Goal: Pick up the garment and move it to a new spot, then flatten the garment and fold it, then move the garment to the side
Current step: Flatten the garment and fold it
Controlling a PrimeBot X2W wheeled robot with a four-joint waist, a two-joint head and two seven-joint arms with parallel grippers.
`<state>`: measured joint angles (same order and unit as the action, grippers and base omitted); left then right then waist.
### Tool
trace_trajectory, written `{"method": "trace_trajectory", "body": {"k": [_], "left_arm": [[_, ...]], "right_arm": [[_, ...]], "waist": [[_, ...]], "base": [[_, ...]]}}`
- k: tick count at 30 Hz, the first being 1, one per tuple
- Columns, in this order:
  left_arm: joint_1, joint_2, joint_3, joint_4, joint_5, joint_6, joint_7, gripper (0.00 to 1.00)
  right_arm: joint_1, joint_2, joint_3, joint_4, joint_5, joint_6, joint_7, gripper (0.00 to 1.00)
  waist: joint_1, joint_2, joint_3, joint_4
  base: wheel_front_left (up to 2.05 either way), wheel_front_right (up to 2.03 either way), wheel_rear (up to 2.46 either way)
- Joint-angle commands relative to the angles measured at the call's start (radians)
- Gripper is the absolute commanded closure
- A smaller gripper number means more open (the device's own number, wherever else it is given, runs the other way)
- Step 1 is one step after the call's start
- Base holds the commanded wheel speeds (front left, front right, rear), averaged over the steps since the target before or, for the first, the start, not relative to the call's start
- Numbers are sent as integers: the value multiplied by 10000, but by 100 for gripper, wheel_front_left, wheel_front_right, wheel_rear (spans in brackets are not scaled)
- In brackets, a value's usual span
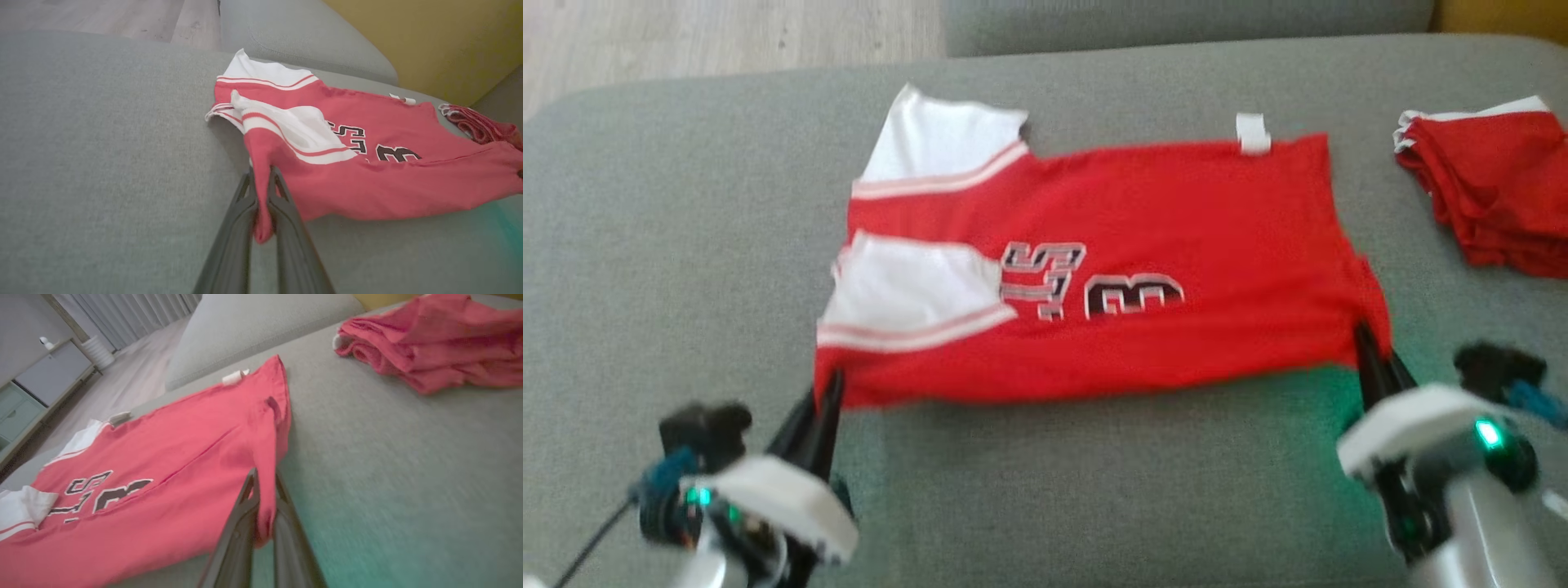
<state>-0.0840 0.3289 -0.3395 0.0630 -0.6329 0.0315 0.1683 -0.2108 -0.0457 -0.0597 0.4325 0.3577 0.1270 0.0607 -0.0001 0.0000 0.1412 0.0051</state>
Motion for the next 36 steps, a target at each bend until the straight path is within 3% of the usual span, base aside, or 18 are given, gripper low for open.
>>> {"method": "trace_trajectory", "body": {"k": [1, 5, 9, 10, 11, 12, 13, 19, 25, 30, 36], "left_arm": [[102, 400, 370, -723, -36, 173, 177, 100], [1088, 494, 457, -1565, -234, 596, 484, 100], [1672, 320, 419, -1567, -360, 814, 419, 100], [1747, 265, 377, -1478, -355, 844, 385, 100], [1798, 201, 323, -1393, -336, 873, 346, 93], [1835, 132, 267, -1306, -308, 899, 293, 62], [1892, 6, 162, -1096, -310, 889, 211, 0], [1736, -2, 246, -824, -279, 812, -127, 0], [823, 528, 529, -979, -22, 676, -98, 0], [-1333, 1275, 737, -1352, 448, 403, 438, 0], [-4744, 1794, 581, -590, 805, -413, 1304, 0]], "right_arm": [[321, -45, 29, -705, -144, 37, 253, 100], [1362, -45, -355, -1713, -88, 37, 870, 100], [1972, -45, -491, -2107, 128, 37, 1070, 100], [2039, -45, -492, -2095, 198, 37, 1049, 86], [2087, -45, -464, -2041, 260, 37, 1041, 51], [2126, -45, -418, -1967, 312, 37, 1033, 6], [2193, -45, -360, -1824, 232, 37, 1007, 0], [2353, -45, -598, -1767, 148, 37, 675, 0], [2176, -45, -766, -2155, -104, 37, 359, 0], [1549, -45, -555, -2800, -364, 37, 355, 0], [478, -45, 83, -3398, -518, 37, 550, 0]], "waist": [[1, 0, -119, 0], [1, 0, -189, 5], [1, 0, -218, -65], [1, 0, -226, -85], [1, 0, -239, -101], [1, 0, -255, -115], [1, 0, -291, -134], [1, 0, -363, -187], [1, 0, -247, -297], [1, 0, 131, -439], [1, 0, 882, -813]], "base": [[0, 0, 0], [0, 0, 0], [0, 0, 0], [0, 0, 0], [0, 0, 0], [0, 0, 0], [0, 0, 0], [0, 0, 0], [0, 0, 0], [0, 0, 0], [0, 0, 0]]}}
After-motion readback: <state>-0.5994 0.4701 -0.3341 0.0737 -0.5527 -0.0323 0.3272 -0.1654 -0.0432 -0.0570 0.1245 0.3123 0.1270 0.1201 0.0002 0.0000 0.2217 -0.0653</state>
